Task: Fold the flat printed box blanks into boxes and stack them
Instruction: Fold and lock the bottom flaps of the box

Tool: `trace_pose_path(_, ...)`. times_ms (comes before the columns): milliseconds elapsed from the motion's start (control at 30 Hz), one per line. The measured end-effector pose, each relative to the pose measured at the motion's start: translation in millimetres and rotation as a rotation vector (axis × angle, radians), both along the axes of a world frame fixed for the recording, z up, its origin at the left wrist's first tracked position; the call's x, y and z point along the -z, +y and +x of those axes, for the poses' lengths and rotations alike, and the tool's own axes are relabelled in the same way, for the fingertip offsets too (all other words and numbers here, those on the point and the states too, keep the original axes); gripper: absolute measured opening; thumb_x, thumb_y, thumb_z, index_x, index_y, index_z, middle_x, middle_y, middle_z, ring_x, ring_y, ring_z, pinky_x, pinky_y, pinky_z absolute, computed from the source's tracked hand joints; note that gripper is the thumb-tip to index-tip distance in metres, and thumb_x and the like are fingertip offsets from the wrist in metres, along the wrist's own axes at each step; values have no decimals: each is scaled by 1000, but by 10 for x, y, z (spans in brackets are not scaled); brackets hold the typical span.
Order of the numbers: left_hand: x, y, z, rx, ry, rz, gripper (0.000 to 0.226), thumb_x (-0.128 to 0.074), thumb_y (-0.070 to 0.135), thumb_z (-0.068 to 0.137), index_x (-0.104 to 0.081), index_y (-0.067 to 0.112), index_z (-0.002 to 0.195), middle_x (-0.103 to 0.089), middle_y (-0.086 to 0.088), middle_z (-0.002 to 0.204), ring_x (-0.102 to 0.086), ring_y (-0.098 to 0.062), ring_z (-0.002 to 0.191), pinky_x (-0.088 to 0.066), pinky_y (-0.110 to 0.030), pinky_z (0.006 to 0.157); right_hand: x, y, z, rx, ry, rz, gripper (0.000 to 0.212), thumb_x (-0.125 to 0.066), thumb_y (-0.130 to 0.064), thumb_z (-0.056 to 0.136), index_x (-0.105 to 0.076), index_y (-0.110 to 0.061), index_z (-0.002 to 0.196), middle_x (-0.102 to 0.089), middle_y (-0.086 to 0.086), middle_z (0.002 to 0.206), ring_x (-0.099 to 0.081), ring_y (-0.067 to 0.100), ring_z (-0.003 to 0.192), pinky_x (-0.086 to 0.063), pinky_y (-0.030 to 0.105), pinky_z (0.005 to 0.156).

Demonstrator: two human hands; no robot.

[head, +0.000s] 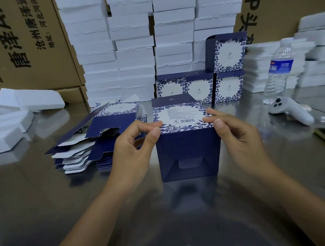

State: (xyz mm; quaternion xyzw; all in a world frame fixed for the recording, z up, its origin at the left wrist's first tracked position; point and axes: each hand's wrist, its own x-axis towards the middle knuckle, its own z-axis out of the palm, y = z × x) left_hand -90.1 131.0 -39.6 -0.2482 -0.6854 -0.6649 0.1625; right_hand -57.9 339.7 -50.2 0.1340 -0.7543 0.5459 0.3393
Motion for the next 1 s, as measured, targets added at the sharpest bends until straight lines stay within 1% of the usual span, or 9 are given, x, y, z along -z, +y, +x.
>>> trace_pose_path(200, 29, 6, -35, -34, 47, -35, 12, -56, 16, 91, -60, 28, 90, -66, 14, 104, -58, 5, 100, -43, -6, 79, -75, -20, 24, -32, -60, -10, 25, -42, -34, 88, -65, -30, 95, -57, -4, 127, -49, -3, 122, -34, 9, 99)
trace_pose_path(333, 102, -5, -64, 35, -12, -88, 23, -50, 46, 90, -61, 38, 108, -55, 13, 127, -51, 6, 115, -40, -15, 93, -23, 22, 14, -31, -55, 31, 15, -52, -38, 92, -65, -36, 100, -53, -8, 135, -45, -2, 127, -35, 15, 101)
trace_pose_path(433, 193, -13, -78, 126, -126, -154, 55, -50, 69, 79, -39, 57, 131, -37, 43, 132, -35, 29, 114, -33, -17, 98, 71, 52, 25, -46, -154, 190, 52, -71, -57, 70, -50, -52, 117, -35, -26, 146, -36, 2, 134, -39, 32, 101)
trace_pose_path(500, 236, 17, -61, 168, -133, -217, 80, -58, 62, 74, -15, 57, 142, -19, 60, 126, -21, 42, 105, -29, -7, 92, 119, 24, 20, -61, -201, 253, 75, -73, -65, 61, -33, -62, 124, -36, -22, 144, -42, 5, 131, -47, 41, 97)
trace_pose_path(567, 265, 46, -54, 189, -61, -267, 92, -65, 40, 81, -2, 45, 148, -13, 66, 120, -16, 42, 109, -29, 5, 87, 140, -10, 8, -38, -175, 269, 75, -69, -62, 61, -27, -63, 124, -44, -18, 137, -49, 6, 123, -52, 44, 91)
trace_pose_path(733, 245, 73, 7, 79, 45, -310, 88, -66, 26, 87, -3, 48, 145, -22, 66, 116, -32, 33, 113, -31, 8, 82, 165, -33, 13, 28, -95, 291, 70, -74, -41, 75, -29, -59, 126, -50, -13, 133, -53, 12, 119, -51, 45, 91)
trace_pose_path(800, 233, 84, 64, -39, 57, -331, 83, -66, 36, 84, -8, 61, 137, -40, 57, 114, -51, 16, 105, -34, 7, 75, 175, -61, 19, 52, -68, 277, 70, -75, -31, 77, -31, -54, 127, -49, -14, 134, -51, 13, 123, -49, 46, 94)
trace_pose_path(867, 246, 98, 85, -157, 67, -354, 73, -63, 49, 79, -12, 70, 127, -60, 29, 106, -59, -2, 88, -37, 3, 67, 178, -101, 23, 69, -43, 245, 69, -75, -26, 78, -33, -52, 127, -48, -16, 134, -50, 11, 124, -49, 47, 93)
trace_pose_path(1000, 264, 113, 85, -274, 112, -378, 65, -59, 60, 73, -19, 66, 124, -65, 11, 109, -60, -8, 88, -42, -10, 67, 163, -141, 39, 100, -11, 202, 66, -75, -25, 79, -36, -54, 123, -51, -19, 129, -54, 13, 117, -51, 46, 89)
